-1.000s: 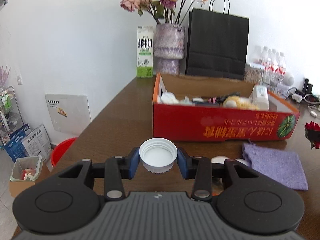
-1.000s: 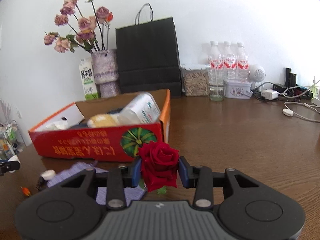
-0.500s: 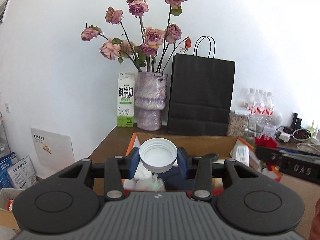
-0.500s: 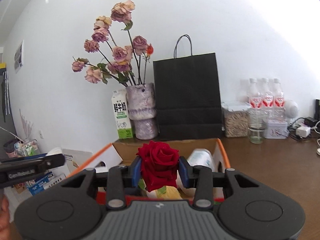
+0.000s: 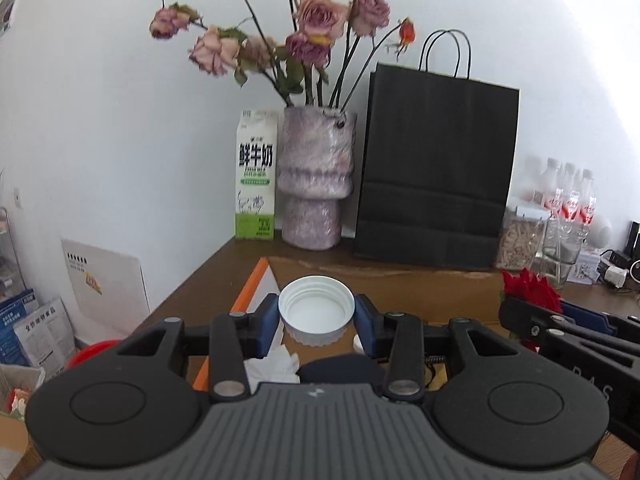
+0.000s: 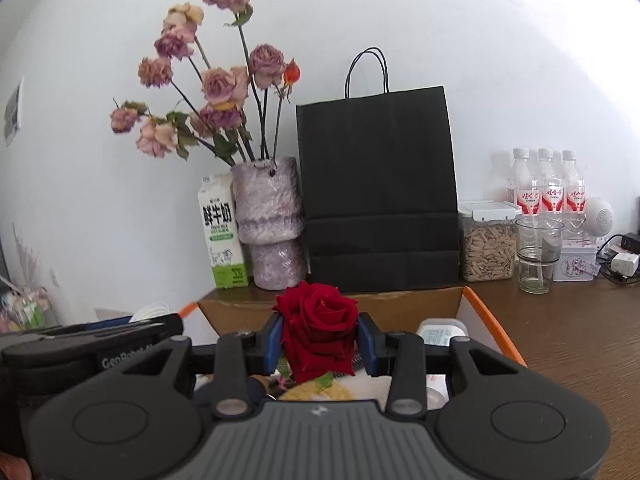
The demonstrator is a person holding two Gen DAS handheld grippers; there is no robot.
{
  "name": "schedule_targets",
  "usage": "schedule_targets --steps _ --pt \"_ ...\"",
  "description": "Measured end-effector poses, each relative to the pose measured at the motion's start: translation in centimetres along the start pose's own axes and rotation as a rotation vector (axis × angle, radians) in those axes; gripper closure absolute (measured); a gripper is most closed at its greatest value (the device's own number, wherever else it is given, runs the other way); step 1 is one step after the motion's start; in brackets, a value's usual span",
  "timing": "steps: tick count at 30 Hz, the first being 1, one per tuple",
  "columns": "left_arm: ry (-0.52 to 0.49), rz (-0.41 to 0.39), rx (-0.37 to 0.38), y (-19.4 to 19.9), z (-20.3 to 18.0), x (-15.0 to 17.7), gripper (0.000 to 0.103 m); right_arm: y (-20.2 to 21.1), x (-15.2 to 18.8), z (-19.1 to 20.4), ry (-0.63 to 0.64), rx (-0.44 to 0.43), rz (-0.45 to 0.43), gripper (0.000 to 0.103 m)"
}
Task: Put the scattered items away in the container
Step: 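Carry the white lid and red rose over the box, then open both grippers to drop lid and rose into the box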
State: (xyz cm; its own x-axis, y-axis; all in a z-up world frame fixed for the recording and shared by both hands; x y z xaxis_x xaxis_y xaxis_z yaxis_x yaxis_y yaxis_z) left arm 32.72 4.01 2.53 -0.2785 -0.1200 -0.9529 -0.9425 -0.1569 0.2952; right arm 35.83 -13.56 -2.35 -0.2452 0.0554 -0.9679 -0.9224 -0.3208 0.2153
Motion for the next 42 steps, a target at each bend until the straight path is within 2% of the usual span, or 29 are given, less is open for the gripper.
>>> schedule_targets --steps 6,30,33,34,35,36,37,38,39,41,42 --pt "-0.019 -0.027 0.004 0.7 -0.3 0.6 0.062 0.5 0.7 0.3 0.025 -0.008 -0.006 0.066" --pt "-0.046 -0.007 0.004 0.4 -0.7 1.7 0.062 1.0 1.4 0.3 0.050 0.006 0.003 0.065" --pt "-0.043 -0.013 -0.016 0.5 -0.6 1.7 0.061 1.0 1.4 0.2 0.051 0.015 0.007 0.058" --pt "-0.040 -0.024 -0.032 0.6 -0.5 1.7 0.052 1.0 1.4 0.2 0.056 0.021 0.009 0.044" --pt "-0.033 -0.038 -0.062 0.8 -0.3 1.6 0.033 1.1 1.5 0.2 0.057 0.032 0.003 0.021" --pt "-0.027 -0.053 -0.088 1.0 -0.1 1.5 0.022 1.3 1.4 0.1 0.056 0.064 -0.017 0.016" --pt "-0.018 -0.068 -0.100 1.2 0.2 1.3 0.007 1.5 1.3 -0.1 0.056 0.081 -0.036 0.011" --pt "-0.003 -0.084 -0.105 1.4 0.4 1.2 0.000 1.7 1.1 -0.2 0.049 0.080 -0.046 0.010" --pt "0.012 -0.094 -0.103 1.5 0.7 1.1 0.000 1.8 1.0 -0.3 0.035 0.073 -0.053 0.009" --pt "0.035 -0.098 -0.100 1.6 1.0 1.0 0.000 1.9 0.9 -0.5 0.023 0.072 -0.062 0.000" --pt "0.038 -0.096 -0.104 1.6 1.1 1.0 0.000 2.0 0.9 -0.5 0.025 0.076 -0.068 0.000"
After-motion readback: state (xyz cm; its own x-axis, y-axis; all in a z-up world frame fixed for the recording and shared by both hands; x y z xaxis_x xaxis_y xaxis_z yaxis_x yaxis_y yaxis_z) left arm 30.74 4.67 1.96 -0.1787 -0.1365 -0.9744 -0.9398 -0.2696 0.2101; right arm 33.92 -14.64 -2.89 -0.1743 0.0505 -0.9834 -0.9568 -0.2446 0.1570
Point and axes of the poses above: each gripper's, at about its wrist camera, not at the fingertips, and y roughly against the way its jaws point, z to its left, x to its underside, the point moved 4 cm from there along -y, roughly the way its jaws point, and after that the axes turned 4 degrees about -z, right-handed, at the moved point
